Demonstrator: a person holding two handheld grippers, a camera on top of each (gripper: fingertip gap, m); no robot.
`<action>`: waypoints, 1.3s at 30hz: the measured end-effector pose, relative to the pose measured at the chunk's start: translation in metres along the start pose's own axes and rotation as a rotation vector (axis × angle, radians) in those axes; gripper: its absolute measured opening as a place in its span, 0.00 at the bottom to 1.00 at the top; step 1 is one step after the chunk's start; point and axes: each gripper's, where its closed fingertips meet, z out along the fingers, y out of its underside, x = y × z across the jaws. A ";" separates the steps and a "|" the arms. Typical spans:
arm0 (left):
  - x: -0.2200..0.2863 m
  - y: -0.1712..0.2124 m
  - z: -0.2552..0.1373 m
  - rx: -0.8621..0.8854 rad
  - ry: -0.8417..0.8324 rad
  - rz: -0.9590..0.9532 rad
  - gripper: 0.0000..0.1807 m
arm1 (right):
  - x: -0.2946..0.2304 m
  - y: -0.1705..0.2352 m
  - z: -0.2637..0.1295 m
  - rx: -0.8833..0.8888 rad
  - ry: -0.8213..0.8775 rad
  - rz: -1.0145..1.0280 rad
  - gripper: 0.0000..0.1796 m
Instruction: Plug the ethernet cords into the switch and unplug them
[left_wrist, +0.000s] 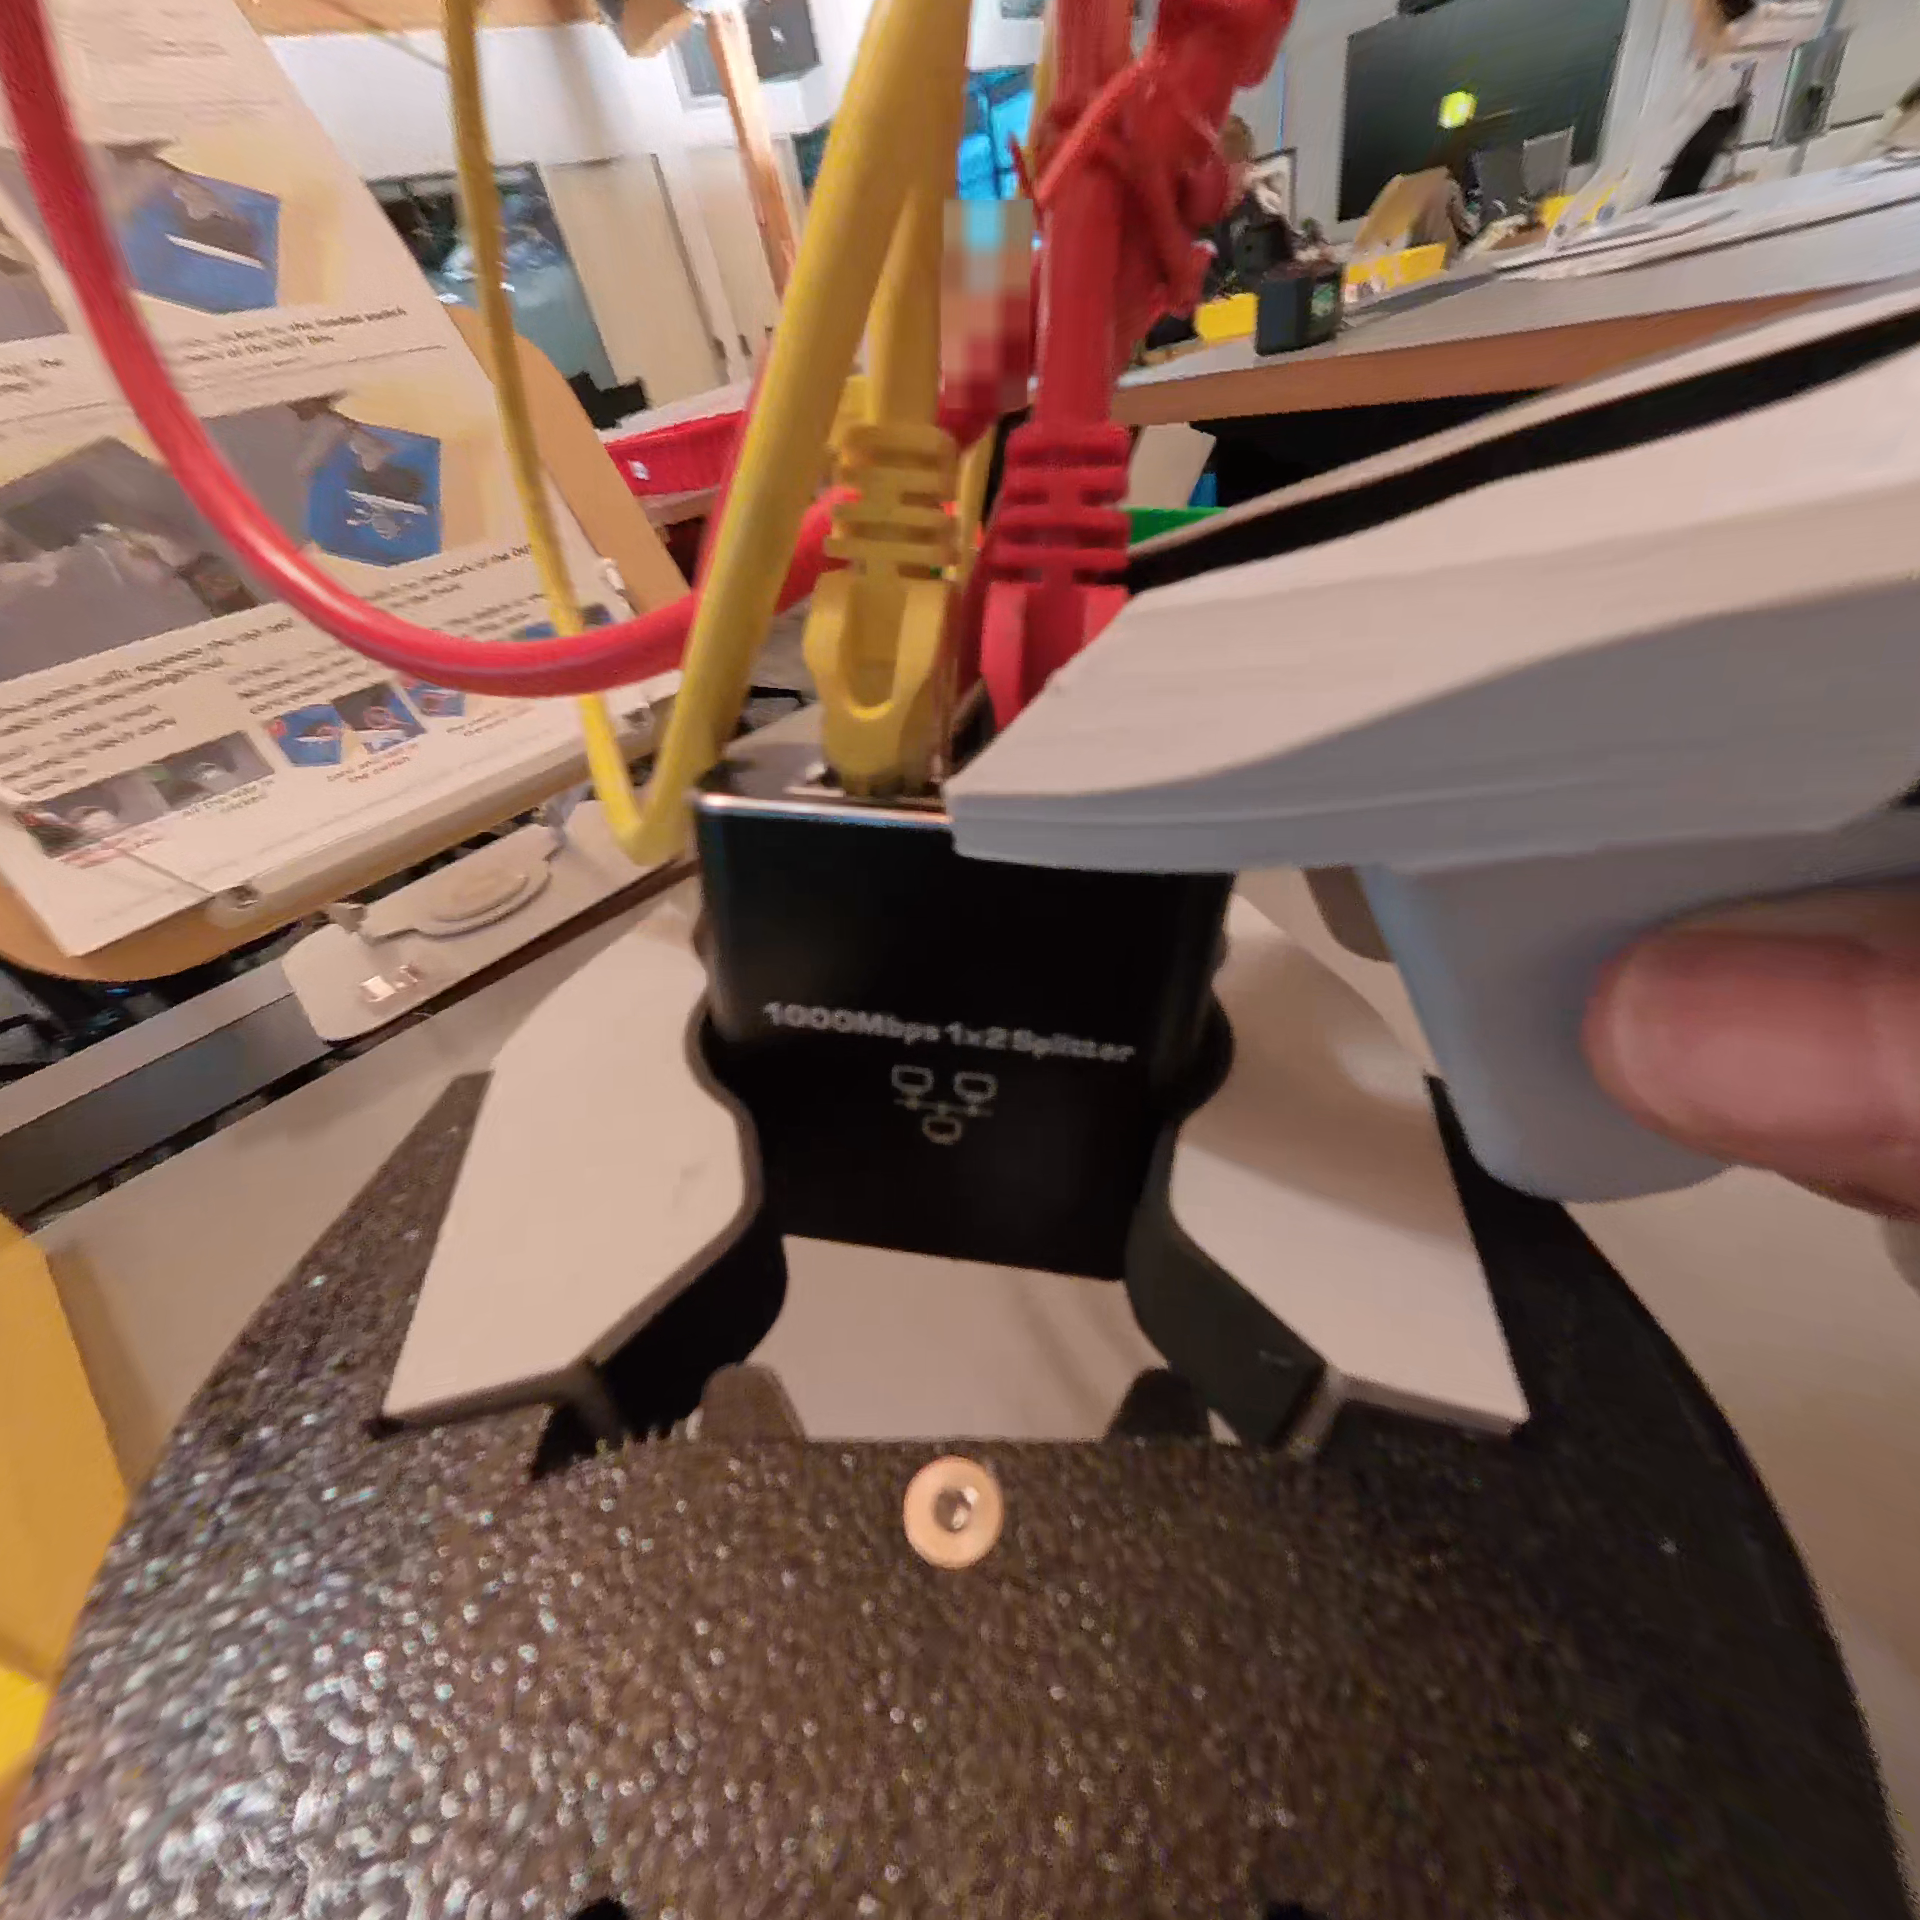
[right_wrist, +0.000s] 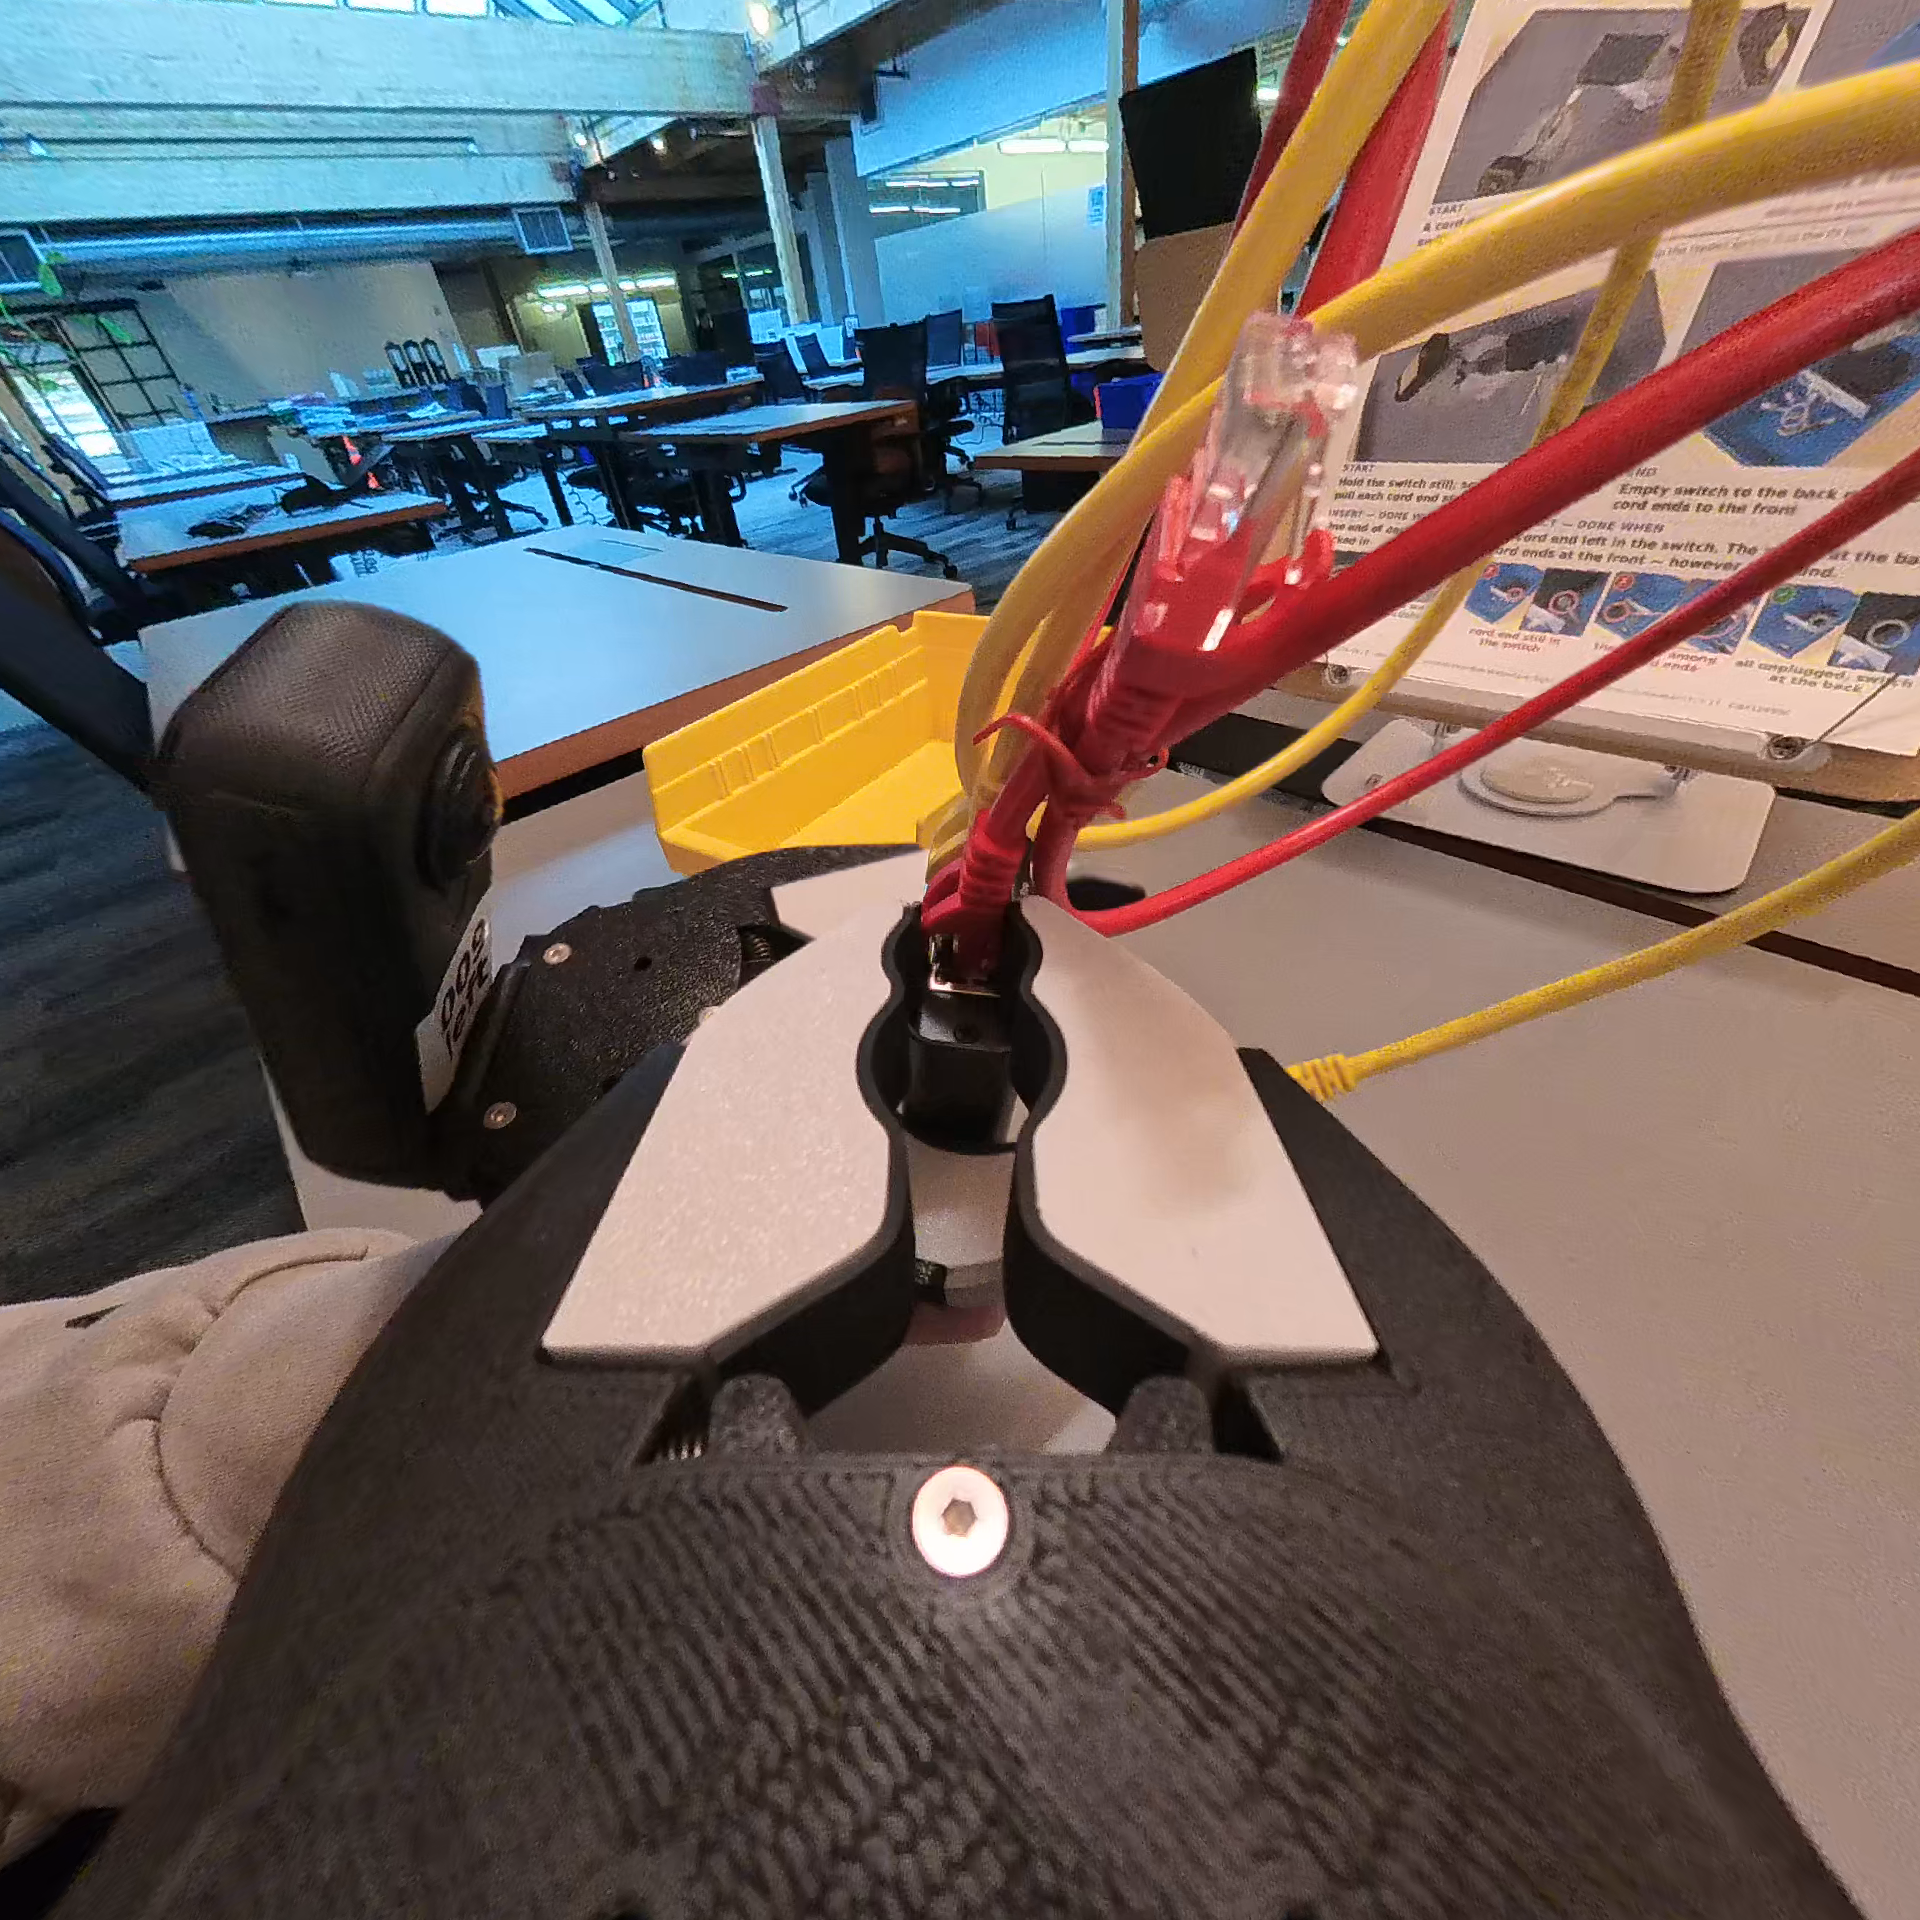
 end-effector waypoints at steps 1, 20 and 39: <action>0.002 0.002 0.001 -0.011 0.014 -0.001 0.46 | 0.000 0.001 0.000 0.001 0.005 -0.002 0.08; -0.025 -0.013 -0.011 0.117 -0.138 0.084 0.42 | -0.017 -0.015 -0.002 0.095 0.032 -0.108 0.00; -0.004 -0.032 -0.017 0.218 -0.009 0.164 0.42 | 0.003 -0.022 -0.011 0.197 -0.043 0.050 0.12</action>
